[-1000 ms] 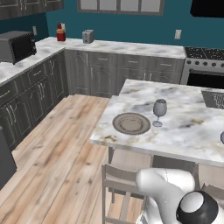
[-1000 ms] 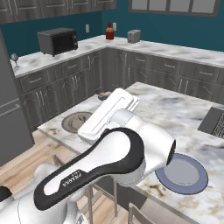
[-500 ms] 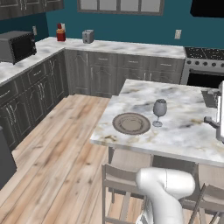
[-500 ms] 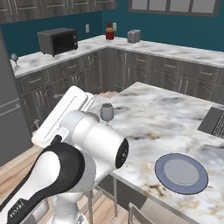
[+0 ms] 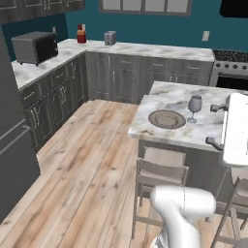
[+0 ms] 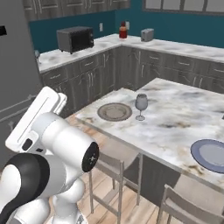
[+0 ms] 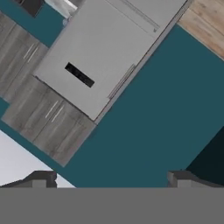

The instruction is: Retrieve the wine glasses from the counter and place one next to each plate.

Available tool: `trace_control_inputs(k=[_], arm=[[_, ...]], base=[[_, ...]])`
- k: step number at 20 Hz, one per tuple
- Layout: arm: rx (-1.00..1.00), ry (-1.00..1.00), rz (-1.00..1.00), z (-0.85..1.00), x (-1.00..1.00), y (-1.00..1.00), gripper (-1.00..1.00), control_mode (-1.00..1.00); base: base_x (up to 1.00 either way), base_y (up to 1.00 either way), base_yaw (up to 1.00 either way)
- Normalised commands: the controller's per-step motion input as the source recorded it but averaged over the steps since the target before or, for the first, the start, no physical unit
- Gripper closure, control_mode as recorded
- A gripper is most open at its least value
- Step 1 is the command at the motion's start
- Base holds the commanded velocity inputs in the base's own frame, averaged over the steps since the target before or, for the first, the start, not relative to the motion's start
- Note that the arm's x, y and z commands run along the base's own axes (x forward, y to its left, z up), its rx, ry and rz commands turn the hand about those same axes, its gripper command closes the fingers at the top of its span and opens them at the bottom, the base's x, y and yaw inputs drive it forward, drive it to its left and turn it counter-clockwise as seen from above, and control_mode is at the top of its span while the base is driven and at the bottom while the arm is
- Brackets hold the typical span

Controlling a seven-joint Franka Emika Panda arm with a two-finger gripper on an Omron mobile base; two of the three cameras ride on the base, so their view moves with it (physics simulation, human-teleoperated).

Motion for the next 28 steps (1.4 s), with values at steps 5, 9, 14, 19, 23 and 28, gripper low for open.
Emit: trace_control_inputs(k=[5, 9, 14, 19, 23, 28], arm=[[0.00, 0.00, 0.00, 0.00, 0.00, 0.00, -1.00, 1.00], [0.00, 0.00, 0.00, 0.00, 0.00, 0.00, -1.00, 1.00], [0.00, 0.00, 0.00, 0.00, 0.00, 0.00, -1.00, 1.00], [0.00, 0.00, 0.00, 0.00, 0.00, 0.00, -1.00, 1.00], [0.00, 0.00, 0.00, 0.00, 0.00, 0.00, -1.00, 1.00], [0.00, 0.00, 0.00, 0.00, 0.00, 0.00, -1.00, 1.00]], base=[[-0.65, 1.00, 0.09], [-0.26, 1.00, 0.03], [0.01, 1.00, 0.00], [0.50, 1.00, -0.02], [0.79, 1.00, -0.09], [0.91, 1.00, -0.17]])
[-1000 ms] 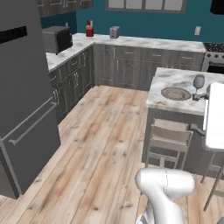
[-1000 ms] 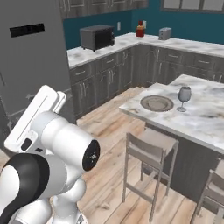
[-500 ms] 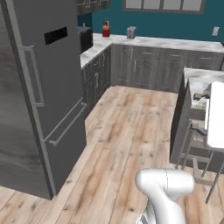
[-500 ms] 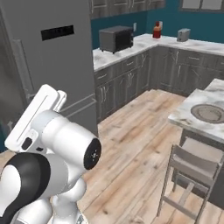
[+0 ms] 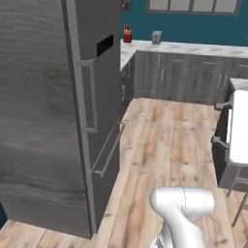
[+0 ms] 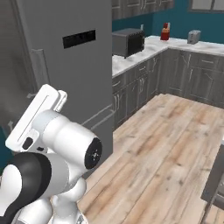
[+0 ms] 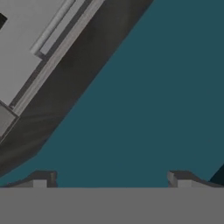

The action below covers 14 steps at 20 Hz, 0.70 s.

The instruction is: Retrieve the wine glasses from the counter and place one next to each plate.

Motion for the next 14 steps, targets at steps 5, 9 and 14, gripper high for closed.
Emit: trace_control_inputs(k=[5, 9, 14], arm=[[0.00, 0.00, 0.00, 0.00, 0.00, 0.00, -1.00, 1.00], [0.00, 0.00, 0.00, 0.00, 0.00, 0.00, -1.00, 1.00], [0.00, 0.00, 0.00, 0.00, 0.00, 0.00, -1.00, 1.00]], base=[[1.00, 0.96, -0.51], [1.00, 0.69, -0.67], [0.68, -0.45, -0.27]])
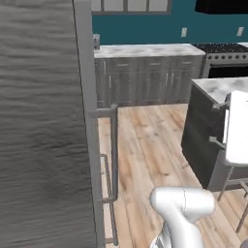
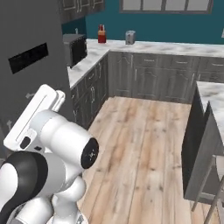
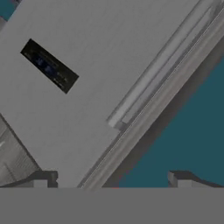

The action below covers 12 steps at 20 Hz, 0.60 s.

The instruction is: Retrieve the wine glasses from the counter and place one next to each plate.

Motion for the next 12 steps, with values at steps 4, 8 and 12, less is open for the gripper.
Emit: trace_control_inputs(k=[4, 8, 12], arm=[[0.00, 0.00, 0.00, 0.00, 0.00, 0.00, -1.00, 1.00], [0.00, 0.00, 0.00, 0.00, 0.00, 0.00, -1.00, 1.00], [0.00, 0.00, 0.00, 0.00, 0.00, 0.00, -1.00, 1.00]], base=[[0.41, -0.94, 0.00], [0.84, -0.46, 0.00], [1.00, 0.00, 0.01]])
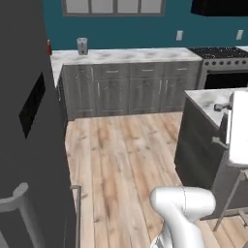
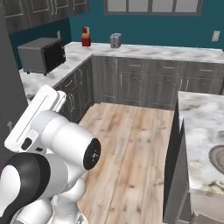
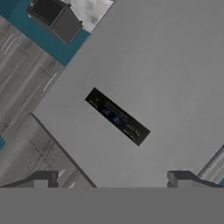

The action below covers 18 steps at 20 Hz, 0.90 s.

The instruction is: Retrieve the wine glasses from the counter and place one next to each plate.

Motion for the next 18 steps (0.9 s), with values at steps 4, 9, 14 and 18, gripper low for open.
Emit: trace_control_inputs(k=[4, 9, 14, 18], arm=[[0.00, 0.00, 0.00, 0.00, 0.00, 0.00, -1.00, 1.00], [0.00, 0.00, 0.00, 0.00, 0.00, 0.00, -1.00, 1.00], [0.00, 0.00, 0.00, 0.00, 0.00, 0.00, -1.00, 1.00], [0.00, 0.00, 0.00, 0.00, 0.00, 0.00, -1.00, 1.00]], base=[[1.00, 0.01, 0.33], [0.90, 0.80, 0.43], [0.96, 0.68, 0.37], [1.00, -0.58, 0.28]])
